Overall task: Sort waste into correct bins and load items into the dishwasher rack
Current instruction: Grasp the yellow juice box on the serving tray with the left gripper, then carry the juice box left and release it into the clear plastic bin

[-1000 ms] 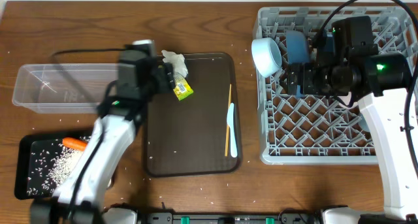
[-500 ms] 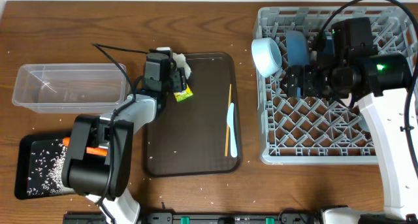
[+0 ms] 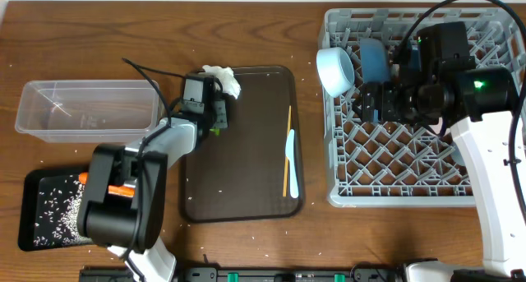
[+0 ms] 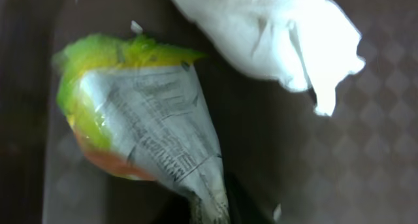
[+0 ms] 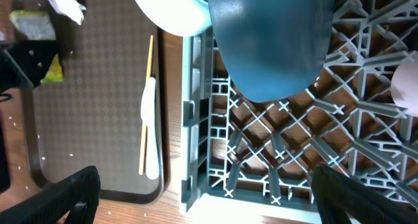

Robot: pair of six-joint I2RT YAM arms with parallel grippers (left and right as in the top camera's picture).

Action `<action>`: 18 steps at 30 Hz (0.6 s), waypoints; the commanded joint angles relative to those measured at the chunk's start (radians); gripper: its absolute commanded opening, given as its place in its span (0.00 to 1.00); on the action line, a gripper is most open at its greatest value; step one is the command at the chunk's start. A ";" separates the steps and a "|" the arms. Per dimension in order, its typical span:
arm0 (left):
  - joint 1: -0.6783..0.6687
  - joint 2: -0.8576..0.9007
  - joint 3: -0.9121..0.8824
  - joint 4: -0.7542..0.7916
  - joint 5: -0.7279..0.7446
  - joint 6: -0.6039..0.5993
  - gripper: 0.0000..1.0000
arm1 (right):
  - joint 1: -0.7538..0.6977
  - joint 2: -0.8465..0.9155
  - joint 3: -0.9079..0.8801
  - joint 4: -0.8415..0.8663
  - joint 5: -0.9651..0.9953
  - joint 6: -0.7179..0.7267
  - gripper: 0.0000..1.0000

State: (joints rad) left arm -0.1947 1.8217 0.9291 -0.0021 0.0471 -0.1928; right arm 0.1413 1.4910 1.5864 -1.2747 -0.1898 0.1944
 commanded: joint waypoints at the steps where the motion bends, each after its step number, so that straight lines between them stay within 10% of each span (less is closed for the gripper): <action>1: -0.003 -0.143 0.001 -0.029 0.007 -0.006 0.06 | 0.008 -0.018 0.002 -0.001 -0.002 0.011 0.97; 15: 0.209 -0.405 -0.002 -0.106 -0.378 -0.008 0.06 | 0.011 -0.018 0.002 -0.001 -0.002 0.011 0.96; 16: 0.231 -0.377 -0.002 -0.093 -0.378 -0.007 0.17 | 0.011 -0.018 0.002 -0.001 -0.002 0.012 0.96; 18: 0.265 -0.338 -0.002 -0.056 -0.378 -0.008 0.70 | 0.011 -0.018 0.002 -0.002 -0.002 0.011 0.97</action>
State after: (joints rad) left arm 0.0334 1.4319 0.9298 -0.0807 -0.2901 -0.1951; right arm 0.1417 1.4910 1.5864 -1.2751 -0.1898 0.1944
